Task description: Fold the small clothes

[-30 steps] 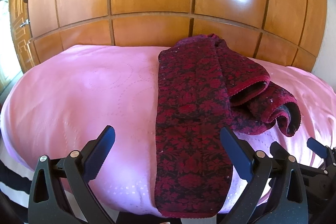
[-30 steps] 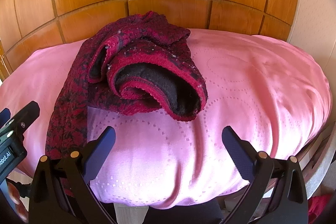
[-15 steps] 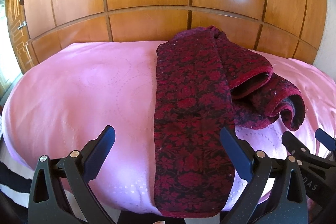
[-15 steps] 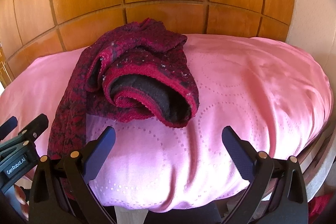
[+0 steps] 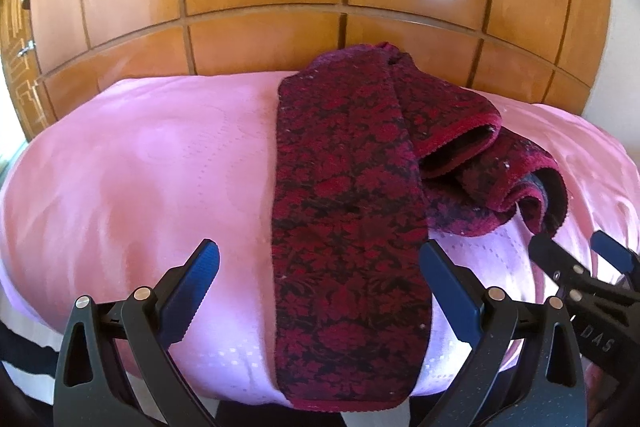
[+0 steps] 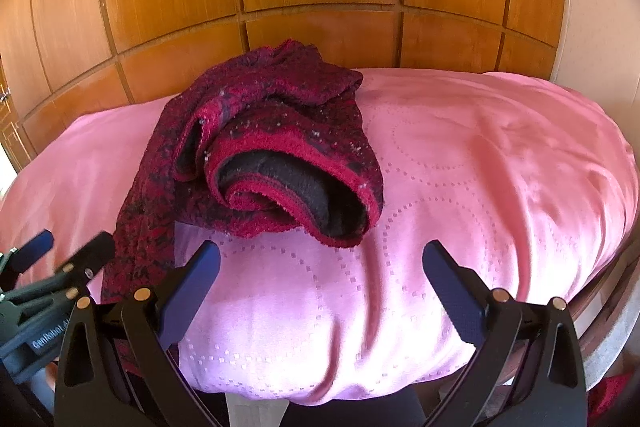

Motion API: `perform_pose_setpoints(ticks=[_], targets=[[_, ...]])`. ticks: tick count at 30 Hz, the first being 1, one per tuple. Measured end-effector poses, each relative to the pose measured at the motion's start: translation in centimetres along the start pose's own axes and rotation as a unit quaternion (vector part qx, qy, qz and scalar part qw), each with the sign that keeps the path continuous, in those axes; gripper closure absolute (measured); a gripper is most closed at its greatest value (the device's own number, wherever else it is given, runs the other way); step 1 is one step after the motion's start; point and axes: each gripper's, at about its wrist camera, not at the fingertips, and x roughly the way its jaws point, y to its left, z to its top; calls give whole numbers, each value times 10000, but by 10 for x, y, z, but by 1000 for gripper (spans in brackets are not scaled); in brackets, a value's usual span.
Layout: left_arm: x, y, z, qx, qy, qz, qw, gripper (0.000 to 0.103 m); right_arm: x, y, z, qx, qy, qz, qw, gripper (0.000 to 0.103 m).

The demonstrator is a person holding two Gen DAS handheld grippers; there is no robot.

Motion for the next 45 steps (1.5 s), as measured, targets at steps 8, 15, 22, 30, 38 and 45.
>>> perform_pose_setpoints(ticks=[8,15,22,30,38,45], targets=[[12,-19,0,312,154,-366,9987,4,-11,-20,21,286,-329,195,9989,7],[52,-30,-7,475,688,-537,9950,52,6,-19,65,587,-209,932,9937,29],[38,15,5,-316,404,-1210,9913,86,56,36,104,-95,316,1468,9886,68],[15,127,88,-1209,-563,-688,9887,90,47,32,134,-532,-315,1350,9889,93],[81,250,182,-1775,-484,1157,9761,94,65,-108,211,744,-877,58,9933,103],[124,306,212,-2460,-80,2179,9444,88,128,-226,232,1726,-250,-1233,9769,90]])
